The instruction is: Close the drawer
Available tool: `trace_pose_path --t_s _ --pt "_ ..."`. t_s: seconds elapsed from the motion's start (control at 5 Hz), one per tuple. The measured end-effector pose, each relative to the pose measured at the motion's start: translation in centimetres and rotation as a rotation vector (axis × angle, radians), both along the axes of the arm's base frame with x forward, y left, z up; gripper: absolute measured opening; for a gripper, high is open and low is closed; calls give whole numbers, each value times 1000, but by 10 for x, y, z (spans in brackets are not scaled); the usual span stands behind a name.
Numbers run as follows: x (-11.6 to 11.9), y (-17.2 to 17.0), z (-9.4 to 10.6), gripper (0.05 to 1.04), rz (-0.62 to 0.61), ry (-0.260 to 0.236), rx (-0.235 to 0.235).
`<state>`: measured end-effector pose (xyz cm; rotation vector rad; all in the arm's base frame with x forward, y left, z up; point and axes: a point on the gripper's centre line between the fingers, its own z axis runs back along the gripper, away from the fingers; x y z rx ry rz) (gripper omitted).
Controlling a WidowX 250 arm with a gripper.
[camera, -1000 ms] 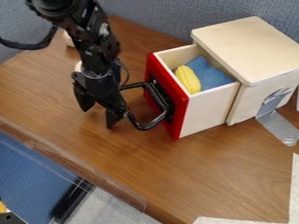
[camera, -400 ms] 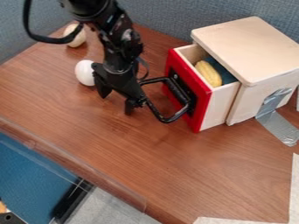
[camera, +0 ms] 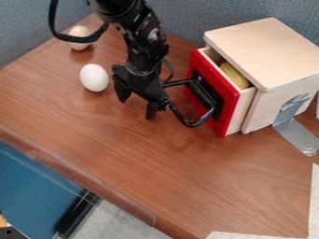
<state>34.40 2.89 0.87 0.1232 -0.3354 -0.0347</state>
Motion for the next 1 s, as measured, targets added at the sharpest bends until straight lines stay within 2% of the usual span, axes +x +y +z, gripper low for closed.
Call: trace_pose_path --t_s 0.6,0.8,1.0 --pt "23 -14 -1 1000 30 -17 3" --pt "18 -13 0 1000 40 -23 7" --pt "-8 -4 5 1001 54 43 20"
